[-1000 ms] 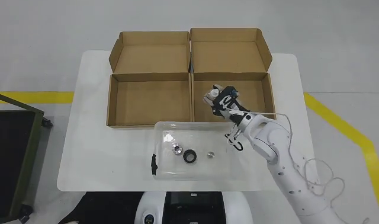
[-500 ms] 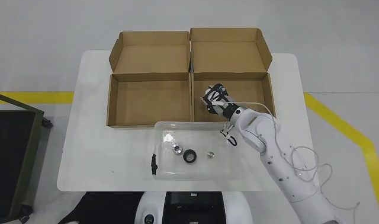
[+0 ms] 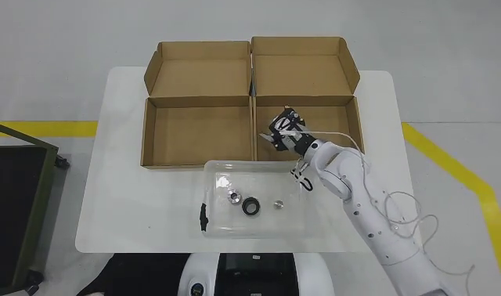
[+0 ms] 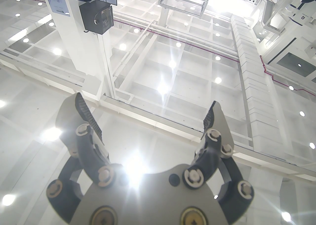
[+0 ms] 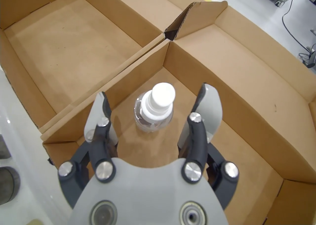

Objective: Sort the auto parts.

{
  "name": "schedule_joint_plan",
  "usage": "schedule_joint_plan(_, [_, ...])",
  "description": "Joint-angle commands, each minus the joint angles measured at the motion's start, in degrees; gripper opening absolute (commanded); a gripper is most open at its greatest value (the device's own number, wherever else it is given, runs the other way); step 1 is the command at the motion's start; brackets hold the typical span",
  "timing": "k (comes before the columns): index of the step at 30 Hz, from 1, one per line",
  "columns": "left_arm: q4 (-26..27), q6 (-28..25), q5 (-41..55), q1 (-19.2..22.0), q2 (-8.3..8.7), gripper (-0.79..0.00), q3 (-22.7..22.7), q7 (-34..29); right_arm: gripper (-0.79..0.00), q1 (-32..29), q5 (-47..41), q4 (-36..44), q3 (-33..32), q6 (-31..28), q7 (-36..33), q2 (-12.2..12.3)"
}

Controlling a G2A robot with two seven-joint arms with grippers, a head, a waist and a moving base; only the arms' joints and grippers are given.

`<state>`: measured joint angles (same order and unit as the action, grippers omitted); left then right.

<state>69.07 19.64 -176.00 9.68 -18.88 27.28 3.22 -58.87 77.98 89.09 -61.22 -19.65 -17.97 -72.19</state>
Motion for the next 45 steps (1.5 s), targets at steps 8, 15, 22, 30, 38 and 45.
schedule_joint_plan(8, [0.0,0.0,0.0,0.0,0.0,0.0,0.0,0.0,0.0,-7.97,5.69,14.76,-6.02,-6.87,-1.27,2.2])
schedule_joint_plan(15, [0.0,0.0,0.0,0.0,0.0,0.0,0.0,0.0,0.0,-15.76,5.1,23.66,-9.83,-18.03,-2.14,3.89])
schedule_joint_plan(22, [0.0,0.0,0.0,0.0,0.0,0.0,0.0,0.0,0.0,-21.87,6.99,27.88,-11.16,-27.23,-3.21,5.28])
schedule_joint_plan(30, [0.0,0.0,0.0,0.0,0.0,0.0,0.0,0.0,0.0,-26.64,12.52,31.28,-12.26,-31.25,-5.13,6.52])
schedule_joint_plan(38, [0.0,0.0,0.0,0.0,0.0,0.0,0.0,0.0,0.0,-26.49,15.47,29.16,-10.46,-31.76,-5.97,6.95])
schedule_joint_plan(45, [0.0,0.0,0.0,0.0,0.0,0.0,0.0,0.0,-0.049,-23.13,17.54,24.5,-6.29,-31.22,-7.56,6.74])
